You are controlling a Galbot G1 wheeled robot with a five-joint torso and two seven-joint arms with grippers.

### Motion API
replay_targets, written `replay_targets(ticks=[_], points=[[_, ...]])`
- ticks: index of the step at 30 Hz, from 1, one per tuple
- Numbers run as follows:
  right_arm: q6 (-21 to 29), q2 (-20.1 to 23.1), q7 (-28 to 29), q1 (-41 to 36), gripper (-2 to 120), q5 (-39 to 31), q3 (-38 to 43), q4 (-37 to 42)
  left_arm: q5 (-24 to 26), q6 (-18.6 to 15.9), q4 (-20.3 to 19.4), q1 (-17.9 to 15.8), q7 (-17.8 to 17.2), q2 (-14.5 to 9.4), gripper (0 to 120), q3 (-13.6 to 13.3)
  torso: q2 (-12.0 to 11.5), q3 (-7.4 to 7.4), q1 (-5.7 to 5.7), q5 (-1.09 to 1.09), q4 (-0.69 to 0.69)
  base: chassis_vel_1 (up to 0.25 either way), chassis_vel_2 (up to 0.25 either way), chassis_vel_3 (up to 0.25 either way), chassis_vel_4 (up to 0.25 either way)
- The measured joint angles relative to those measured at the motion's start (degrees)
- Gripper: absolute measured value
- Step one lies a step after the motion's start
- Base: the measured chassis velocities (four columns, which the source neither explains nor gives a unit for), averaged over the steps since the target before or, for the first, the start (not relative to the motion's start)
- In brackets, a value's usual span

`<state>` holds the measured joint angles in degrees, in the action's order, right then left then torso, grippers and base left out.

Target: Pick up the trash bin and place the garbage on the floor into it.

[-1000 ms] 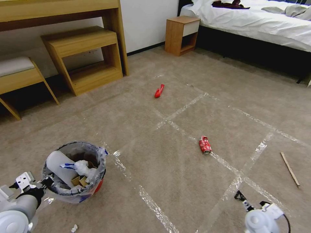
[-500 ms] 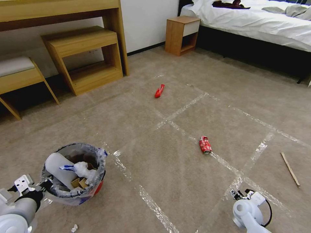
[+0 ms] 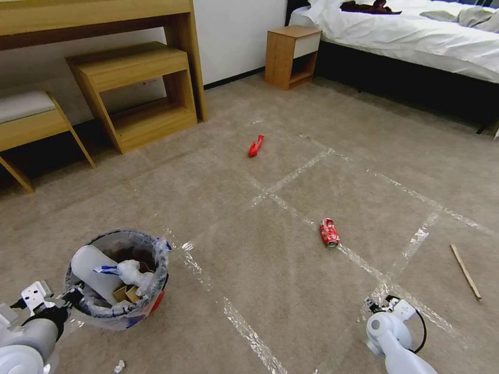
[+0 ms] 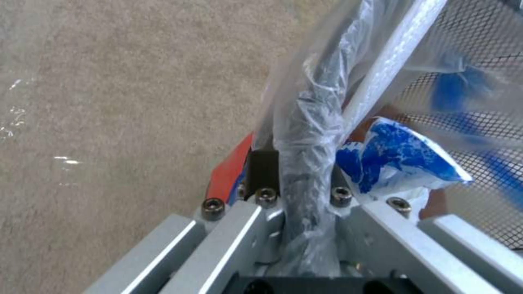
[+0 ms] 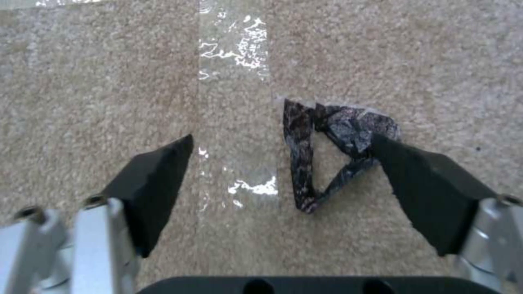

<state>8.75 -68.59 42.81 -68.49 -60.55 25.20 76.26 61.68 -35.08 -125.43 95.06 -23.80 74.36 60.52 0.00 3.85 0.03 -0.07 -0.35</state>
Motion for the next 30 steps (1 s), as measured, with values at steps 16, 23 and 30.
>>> replay_targets(ticks=[16,23,30], points=[[-1.4,-0.7,-1.1,0.3,66,2.0,0.6,-3.6,-0.1,0.2,-0.4,0.2,0.0,0.4,1,-0.5,0.0,0.00,0.00,-0.01,-0.01,0.000,0.000,0.000,0.000],[-1.9,-1.0,-1.2,-0.4,41,2.6,0.6,-3.3,-0.5,0.5,-0.4,0.4,0.1,0.7,1,-0.5,0.0,0.00,0.00,-0.01,-0.01,0.000,0.000,0.000,0.000],[-2.3,-0.7,-1.4,-2.7,15,3.6,0.7,-0.8,-1.4,0.7,-0.3,0.8,0.5,1.3,1,-0.7,0.0,-0.01,0.00,0.00,0.00,0.000,0.000,0.000,0.000]])
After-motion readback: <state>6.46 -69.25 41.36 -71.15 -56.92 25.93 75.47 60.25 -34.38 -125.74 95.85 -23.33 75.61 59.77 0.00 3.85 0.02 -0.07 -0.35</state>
